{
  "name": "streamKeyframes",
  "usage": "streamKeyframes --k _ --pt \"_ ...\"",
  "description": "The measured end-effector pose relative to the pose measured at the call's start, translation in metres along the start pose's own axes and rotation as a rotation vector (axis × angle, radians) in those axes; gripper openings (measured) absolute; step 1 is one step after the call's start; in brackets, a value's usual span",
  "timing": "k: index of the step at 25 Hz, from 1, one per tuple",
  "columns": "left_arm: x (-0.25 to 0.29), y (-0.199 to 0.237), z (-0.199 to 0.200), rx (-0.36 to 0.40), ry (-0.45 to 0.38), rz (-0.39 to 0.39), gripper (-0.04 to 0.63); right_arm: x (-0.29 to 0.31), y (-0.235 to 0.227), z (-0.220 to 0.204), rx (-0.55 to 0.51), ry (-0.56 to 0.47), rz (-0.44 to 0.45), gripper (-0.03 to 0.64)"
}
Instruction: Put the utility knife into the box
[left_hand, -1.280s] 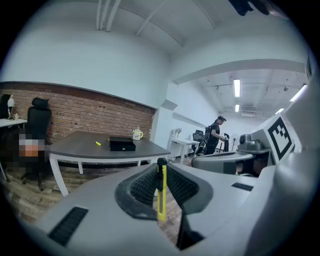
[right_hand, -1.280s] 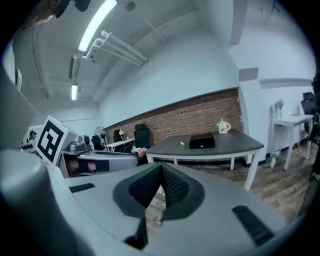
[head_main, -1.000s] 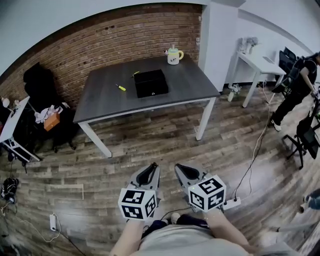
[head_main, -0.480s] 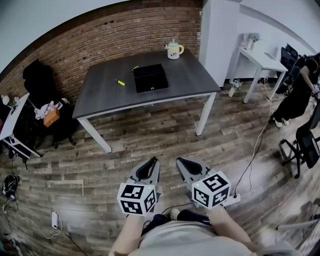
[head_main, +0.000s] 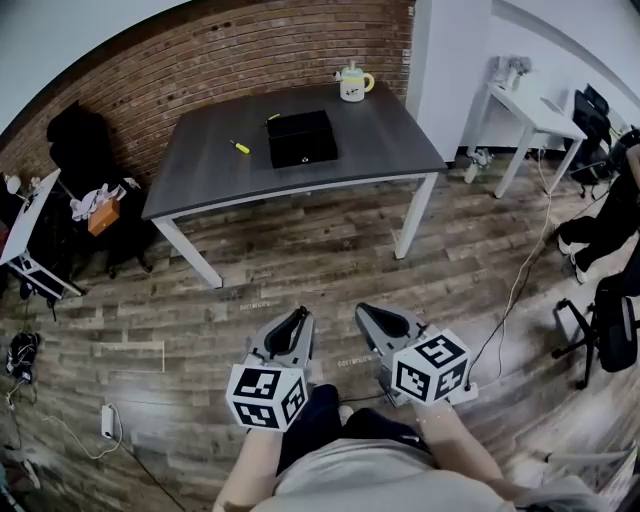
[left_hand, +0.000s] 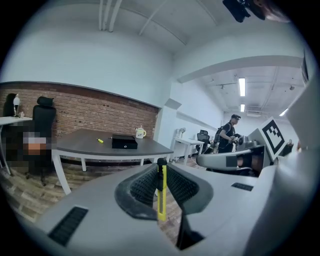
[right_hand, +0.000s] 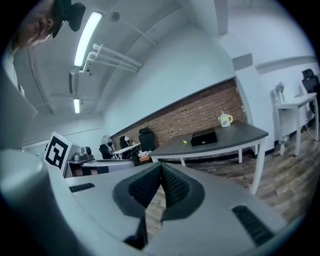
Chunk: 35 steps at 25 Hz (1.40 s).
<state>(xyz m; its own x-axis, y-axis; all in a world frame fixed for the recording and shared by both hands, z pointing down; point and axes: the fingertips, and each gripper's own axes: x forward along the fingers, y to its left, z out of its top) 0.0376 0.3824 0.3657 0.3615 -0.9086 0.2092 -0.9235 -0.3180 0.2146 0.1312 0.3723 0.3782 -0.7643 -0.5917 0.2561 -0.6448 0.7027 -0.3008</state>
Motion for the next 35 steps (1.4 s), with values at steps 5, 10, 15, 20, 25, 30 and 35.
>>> streamKeyframes --k 5,10,15,20,25,30,35 --pt "0.007 0.026 -0.003 -0.021 0.019 0.037 0.067 0.019 -0.01 0.0 0.006 0.02 -0.001 0.005" --pt "0.047 0.051 0.004 -0.024 0.023 0.01 0.067 0.052 -0.034 0.009 0.003 0.027 -0.032 0.005" --pt "0.1 0.093 0.028 -0.029 0.005 -0.01 0.067 0.104 -0.063 0.032 -0.005 0.024 -0.059 0.005" --pt "0.156 0.143 0.064 -0.013 -0.01 -0.046 0.067 0.167 -0.093 0.072 -0.023 -0.003 -0.09 0.005" --pt "0.202 0.192 0.1 -0.014 -0.043 -0.081 0.067 0.223 -0.116 0.105 -0.027 -0.046 -0.136 0.005" --pt "0.235 0.23 0.12 0.019 -0.036 -0.113 0.067 0.263 -0.13 0.128 -0.026 -0.065 -0.183 0.005" --pt "0.254 0.24 0.116 -0.007 -0.011 -0.147 0.067 0.276 -0.143 0.133 -0.022 -0.047 -0.227 0.005"
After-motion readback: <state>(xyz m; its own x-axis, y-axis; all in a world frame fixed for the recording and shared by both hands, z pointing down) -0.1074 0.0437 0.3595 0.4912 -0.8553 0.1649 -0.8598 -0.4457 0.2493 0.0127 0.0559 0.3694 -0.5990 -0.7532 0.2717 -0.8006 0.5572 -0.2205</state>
